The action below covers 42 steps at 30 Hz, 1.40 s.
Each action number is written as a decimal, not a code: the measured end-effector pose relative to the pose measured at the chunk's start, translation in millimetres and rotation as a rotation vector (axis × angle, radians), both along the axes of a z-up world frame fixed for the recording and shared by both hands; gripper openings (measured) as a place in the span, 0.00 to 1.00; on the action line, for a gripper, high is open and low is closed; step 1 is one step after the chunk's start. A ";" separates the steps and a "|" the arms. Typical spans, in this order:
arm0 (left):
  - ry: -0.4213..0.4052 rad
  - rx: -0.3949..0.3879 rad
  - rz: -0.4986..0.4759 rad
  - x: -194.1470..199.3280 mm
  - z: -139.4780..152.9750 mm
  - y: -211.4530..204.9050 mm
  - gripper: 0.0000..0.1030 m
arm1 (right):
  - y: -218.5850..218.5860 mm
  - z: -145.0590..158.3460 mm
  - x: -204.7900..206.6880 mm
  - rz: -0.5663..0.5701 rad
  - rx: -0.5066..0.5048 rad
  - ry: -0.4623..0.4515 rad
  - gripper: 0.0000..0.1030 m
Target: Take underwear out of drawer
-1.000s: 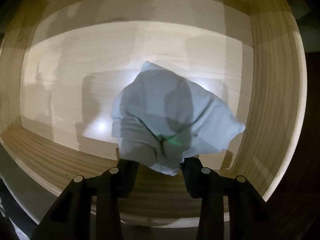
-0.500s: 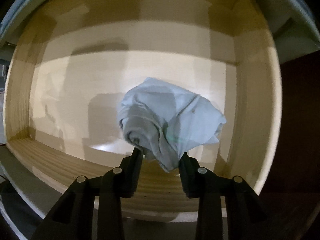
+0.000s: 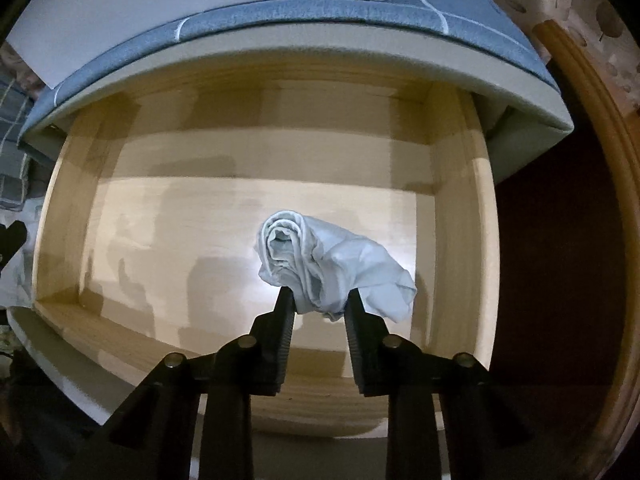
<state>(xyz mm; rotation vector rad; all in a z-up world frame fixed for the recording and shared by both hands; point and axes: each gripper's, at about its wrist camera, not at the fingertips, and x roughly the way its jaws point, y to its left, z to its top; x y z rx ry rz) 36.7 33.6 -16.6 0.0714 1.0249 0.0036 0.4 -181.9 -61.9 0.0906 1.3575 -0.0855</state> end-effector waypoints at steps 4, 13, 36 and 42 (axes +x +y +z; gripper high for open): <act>-0.020 -0.021 0.025 -1.1 2.9 5.6 0.54 | 0.3 -8.7 -3.9 -0.008 0.031 0.030 0.18; -0.019 -0.067 0.051 0.4 3.4 14.3 0.54 | -3.1 -25.1 6.6 0.031 0.060 0.117 0.23; -0.008 -0.078 0.058 1.6 1.9 15.4 0.54 | 12.6 -53.3 40.0 0.397 -0.040 0.334 0.84; -0.005 -0.073 0.057 1.9 1.3 14.9 0.54 | 13.9 -77.0 43.6 0.418 -0.011 0.352 0.84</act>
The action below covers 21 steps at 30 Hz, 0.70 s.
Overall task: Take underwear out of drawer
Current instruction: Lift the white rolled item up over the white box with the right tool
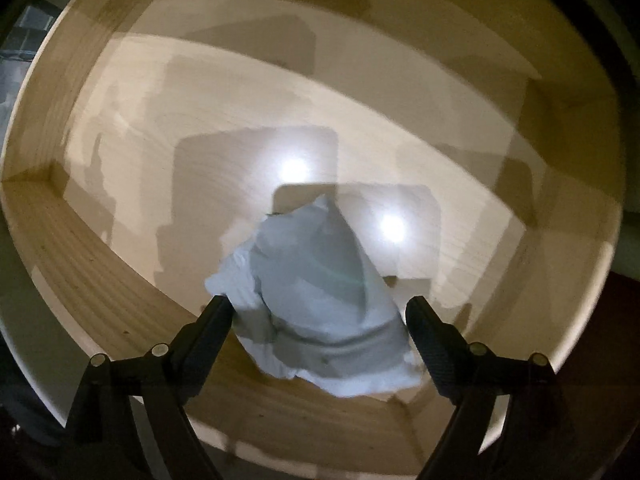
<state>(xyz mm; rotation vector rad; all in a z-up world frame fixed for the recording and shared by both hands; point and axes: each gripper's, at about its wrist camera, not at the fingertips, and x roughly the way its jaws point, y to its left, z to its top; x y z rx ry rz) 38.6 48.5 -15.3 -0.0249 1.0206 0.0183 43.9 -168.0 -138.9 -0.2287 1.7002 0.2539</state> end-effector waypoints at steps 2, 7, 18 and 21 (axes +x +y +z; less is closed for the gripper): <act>0.003 0.005 -0.002 -0.1 -0.5 -0.8 0.54 | 0.2 -4.6 1.0 -0.002 0.001 0.011 0.83; 0.005 0.011 -0.004 -1.1 -0.9 -1.6 0.54 | 2.3 -10.4 5.1 -0.002 0.004 0.026 0.69; 0.004 0.017 0.001 -2.4 0.2 -0.9 0.54 | 8.9 9.2 -6.3 -0.004 -0.005 -0.121 0.55; 0.004 0.019 0.003 -2.7 -0.5 -0.9 0.54 | 8.3 26.2 -11.4 -0.020 -0.002 -0.192 0.55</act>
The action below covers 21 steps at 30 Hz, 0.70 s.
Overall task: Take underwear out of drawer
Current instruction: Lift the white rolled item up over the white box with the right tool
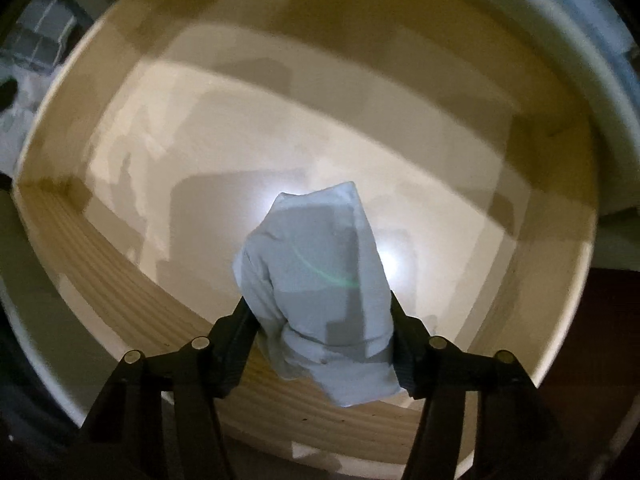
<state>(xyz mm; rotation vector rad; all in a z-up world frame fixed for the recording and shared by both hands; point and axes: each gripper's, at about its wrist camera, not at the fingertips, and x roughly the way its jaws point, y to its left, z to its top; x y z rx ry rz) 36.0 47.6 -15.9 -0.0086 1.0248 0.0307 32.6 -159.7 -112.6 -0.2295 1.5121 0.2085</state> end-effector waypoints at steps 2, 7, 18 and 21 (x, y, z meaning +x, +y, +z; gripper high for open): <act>0.000 -0.002 0.002 0.2 0.3 1.2 0.54 | 0.5 11.4 -1.3 -0.014 -0.009 -0.051 0.55; -0.002 -0.001 0.006 -0.9 1.3 2.8 0.54 | -12.9 41.6 -9.5 -0.076 0.005 -0.177 0.55; -0.001 -0.008 0.011 -0.4 1.3 6.4 0.54 | -15.7 114.4 -30.9 -0.159 0.073 -0.369 0.55; 0.000 -0.008 0.012 -0.4 1.1 6.0 0.54 | -17.1 137.8 -33.1 -0.186 0.106 -0.415 0.55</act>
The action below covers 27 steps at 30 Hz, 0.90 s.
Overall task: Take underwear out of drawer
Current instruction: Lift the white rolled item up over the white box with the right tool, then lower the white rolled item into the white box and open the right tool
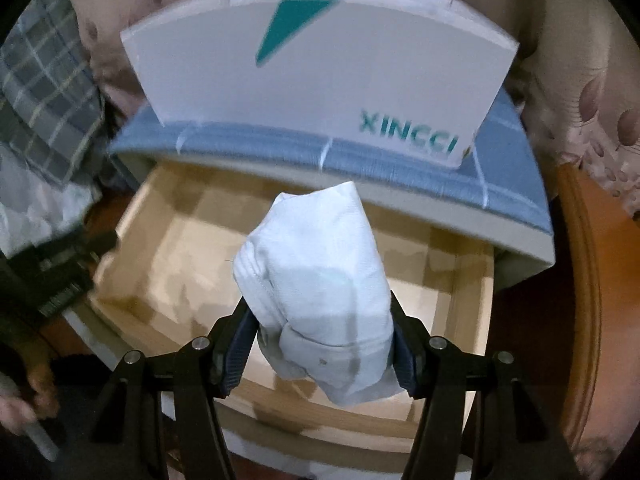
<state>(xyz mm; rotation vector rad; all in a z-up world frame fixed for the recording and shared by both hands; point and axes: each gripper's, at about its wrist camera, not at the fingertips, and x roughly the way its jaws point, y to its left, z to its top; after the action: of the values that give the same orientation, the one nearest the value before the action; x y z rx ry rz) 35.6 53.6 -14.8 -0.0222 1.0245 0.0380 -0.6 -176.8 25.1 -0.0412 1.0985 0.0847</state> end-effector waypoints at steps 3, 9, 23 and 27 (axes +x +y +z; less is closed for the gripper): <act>0.000 -0.002 0.000 -0.6 0.9 0.5 0.54 | 9.4 18.5 4.3 -0.011 0.021 -0.037 0.55; -0.005 -0.001 0.001 -0.6 1.8 0.3 0.54 | 14.5 46.9 10.2 -0.017 0.032 -0.100 0.55; -0.017 -0.001 0.001 -0.9 1.7 0.6 0.54 | -3.8 144.6 67.7 -0.084 0.081 -0.268 0.55; -0.023 0.010 0.001 -0.9 2.1 -0.5 0.54 | -6.3 154.4 101.3 -0.105 0.085 -0.273 0.55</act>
<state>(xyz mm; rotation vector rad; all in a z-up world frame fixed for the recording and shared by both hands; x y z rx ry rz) 34.6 53.2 -12.7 -0.0141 1.0018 0.0435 100.8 -183.0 179.5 0.0794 0.8223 0.0299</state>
